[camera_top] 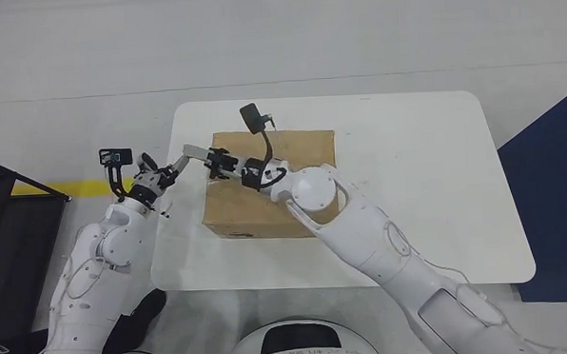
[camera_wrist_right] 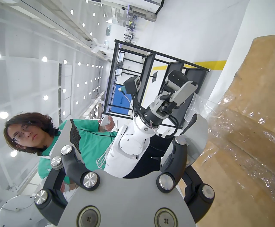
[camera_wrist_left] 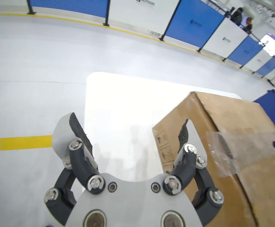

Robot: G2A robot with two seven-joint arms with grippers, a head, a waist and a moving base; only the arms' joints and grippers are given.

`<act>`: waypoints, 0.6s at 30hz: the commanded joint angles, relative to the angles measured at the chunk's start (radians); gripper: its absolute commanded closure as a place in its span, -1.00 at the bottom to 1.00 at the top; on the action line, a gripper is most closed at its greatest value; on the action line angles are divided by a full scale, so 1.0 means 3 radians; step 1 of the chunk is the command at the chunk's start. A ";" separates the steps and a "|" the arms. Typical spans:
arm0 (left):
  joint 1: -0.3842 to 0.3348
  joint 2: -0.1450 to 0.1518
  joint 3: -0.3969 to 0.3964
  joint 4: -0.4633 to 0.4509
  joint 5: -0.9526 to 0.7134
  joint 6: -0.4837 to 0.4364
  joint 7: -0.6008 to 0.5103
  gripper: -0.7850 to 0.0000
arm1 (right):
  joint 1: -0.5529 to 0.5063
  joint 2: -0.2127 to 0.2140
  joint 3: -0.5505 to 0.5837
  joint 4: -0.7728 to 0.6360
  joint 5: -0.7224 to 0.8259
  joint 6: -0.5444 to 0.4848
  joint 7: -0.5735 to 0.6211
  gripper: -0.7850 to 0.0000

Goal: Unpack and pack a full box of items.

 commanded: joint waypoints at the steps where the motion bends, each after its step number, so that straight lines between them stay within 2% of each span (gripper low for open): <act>1: -0.0003 0.0011 -0.0065 0.0053 -0.0321 -0.0305 -0.0143 -1.00 | -0.0020 0.0005 0.0020 -0.0019 -0.0012 -0.0011 0.0012 -1.00; 4: -0.0036 0.0024 -0.0122 0.0151 -0.0641 -0.0569 -0.0346 -1.00 | -0.0037 0.0008 0.0039 -0.0030 -0.0021 -0.0015 0.0033 -1.00; 12: -0.0170 0.0029 -0.0084 0.0303 -0.1279 -0.0886 -0.0778 -1.00 | 0.0017 -0.0018 0.0020 0.0049 -0.0068 -0.0002 -0.0001 -1.00; 18: -0.0298 0.0045 -0.0060 0.0557 -0.2008 -0.1154 -0.1314 -1.00 | -0.0011 -0.0016 0.0071 0.0063 -0.0065 -0.0053 -0.0004 -1.00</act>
